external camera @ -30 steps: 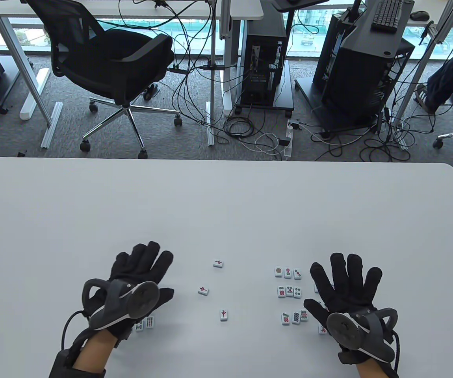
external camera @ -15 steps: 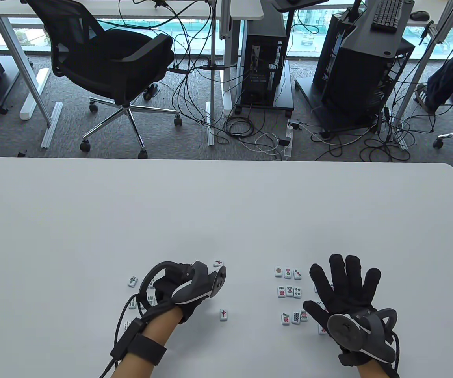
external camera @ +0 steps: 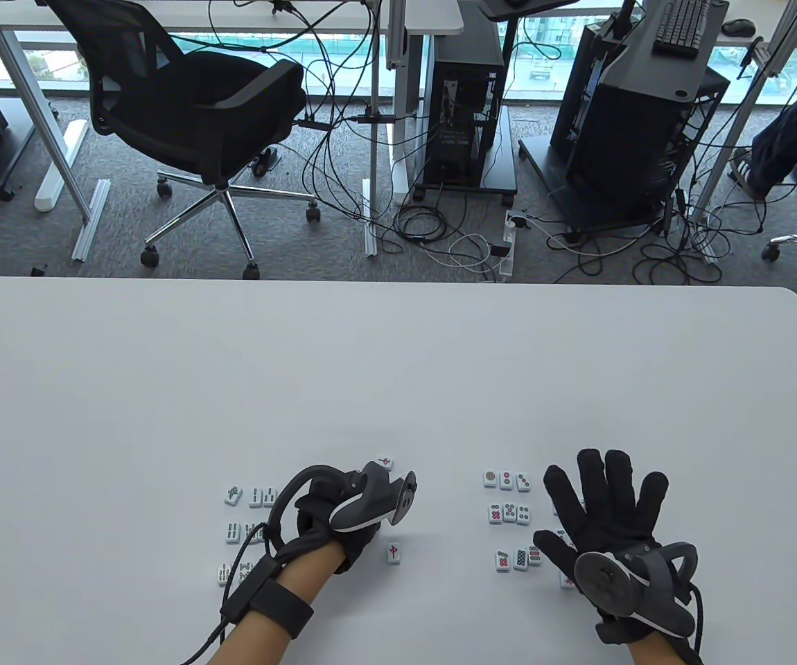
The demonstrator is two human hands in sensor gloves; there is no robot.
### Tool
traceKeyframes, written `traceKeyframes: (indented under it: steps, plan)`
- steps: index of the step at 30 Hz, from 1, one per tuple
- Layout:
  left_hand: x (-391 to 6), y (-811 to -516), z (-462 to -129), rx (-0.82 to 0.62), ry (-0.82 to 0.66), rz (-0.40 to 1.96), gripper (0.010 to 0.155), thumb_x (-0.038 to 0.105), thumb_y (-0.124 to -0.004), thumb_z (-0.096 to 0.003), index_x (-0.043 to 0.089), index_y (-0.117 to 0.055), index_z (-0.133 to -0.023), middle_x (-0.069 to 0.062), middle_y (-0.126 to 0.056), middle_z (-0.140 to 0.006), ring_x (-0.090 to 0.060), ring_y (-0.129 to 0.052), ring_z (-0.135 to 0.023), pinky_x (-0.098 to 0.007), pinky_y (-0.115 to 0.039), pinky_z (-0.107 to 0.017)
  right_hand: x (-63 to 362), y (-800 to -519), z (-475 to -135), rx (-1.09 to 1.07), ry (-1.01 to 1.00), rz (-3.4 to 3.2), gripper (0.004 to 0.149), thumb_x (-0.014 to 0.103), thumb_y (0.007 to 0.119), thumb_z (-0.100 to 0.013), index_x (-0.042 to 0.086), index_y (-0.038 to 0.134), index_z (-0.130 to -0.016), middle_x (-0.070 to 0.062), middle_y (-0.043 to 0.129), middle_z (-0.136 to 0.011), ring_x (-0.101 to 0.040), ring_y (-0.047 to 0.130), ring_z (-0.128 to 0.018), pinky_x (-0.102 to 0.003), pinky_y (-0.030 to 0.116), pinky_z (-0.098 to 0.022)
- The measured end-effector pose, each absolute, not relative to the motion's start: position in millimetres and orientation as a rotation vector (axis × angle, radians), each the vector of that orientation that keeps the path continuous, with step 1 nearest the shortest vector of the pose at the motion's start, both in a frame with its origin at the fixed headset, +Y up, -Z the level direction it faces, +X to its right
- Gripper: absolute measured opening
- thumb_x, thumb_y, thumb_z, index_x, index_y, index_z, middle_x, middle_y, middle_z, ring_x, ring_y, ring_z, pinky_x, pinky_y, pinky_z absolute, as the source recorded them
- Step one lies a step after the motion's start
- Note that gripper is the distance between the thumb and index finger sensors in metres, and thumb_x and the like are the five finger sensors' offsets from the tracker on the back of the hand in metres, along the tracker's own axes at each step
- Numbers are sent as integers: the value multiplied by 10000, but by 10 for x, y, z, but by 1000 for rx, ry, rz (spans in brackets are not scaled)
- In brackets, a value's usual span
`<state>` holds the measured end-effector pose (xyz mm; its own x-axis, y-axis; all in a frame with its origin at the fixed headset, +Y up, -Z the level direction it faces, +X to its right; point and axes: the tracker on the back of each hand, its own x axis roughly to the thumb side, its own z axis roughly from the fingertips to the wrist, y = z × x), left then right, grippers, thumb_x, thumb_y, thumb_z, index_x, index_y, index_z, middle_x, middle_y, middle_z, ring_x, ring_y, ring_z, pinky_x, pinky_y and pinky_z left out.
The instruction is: Mahjong suit sorting
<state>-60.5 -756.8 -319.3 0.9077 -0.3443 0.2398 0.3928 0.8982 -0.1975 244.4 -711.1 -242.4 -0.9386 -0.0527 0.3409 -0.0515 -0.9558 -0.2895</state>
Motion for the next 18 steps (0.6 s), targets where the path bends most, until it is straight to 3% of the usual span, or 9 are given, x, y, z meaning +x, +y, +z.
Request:
traceKeyframes:
  steps: [7, 11, 14, 18]
  plan:
    - [-609, -7552, -3217, -192, -336, -313, 602, 547, -870, -311, 119, -891, -733, 35, -1003, -539, -95, -1002, -254, -337, -873, -257, 2419, -7118, -2421, -560, 448, -3051, 789, 665, 527, -501, 372, 100, -1096, -93, 15, -1179, -400, -53, -1027, -715, 39, -677]
    - [-857, -7349, -3181, -101, -455, -352, 603, 532, -879, -292, 179, -871, -781, 51, -999, -585, -97, -1018, -322, -352, -878, -339, 2419, -7121, -2423, -560, 447, -3054, 789, 664, 527, -500, 372, 102, -1097, -92, 16, -1179, -401, -50, -1028, -716, 41, -678]
    - [-1225, -7138, -3155, -20, -414, -393, 607, 525, -884, -286, 197, -862, -796, 67, -994, -603, -97, -1021, -348, -357, -877, -367, 2426, -7124, -2433, -559, 446, -3065, 787, 663, 527, -501, 373, 103, -1097, -91, 18, -1180, -398, -49, -1030, -715, 41, -680]
    - [-1822, -7035, -3098, -52, -281, -418, 605, 511, -890, -285, 216, -853, -812, 73, -987, -628, -99, -1021, -378, -367, -872, -397, 2439, -7139, -2445, -557, 427, -3066, 783, 661, 528, -502, 378, 105, -1097, -87, 21, -1182, -396, -47, -1032, -716, 41, -680]
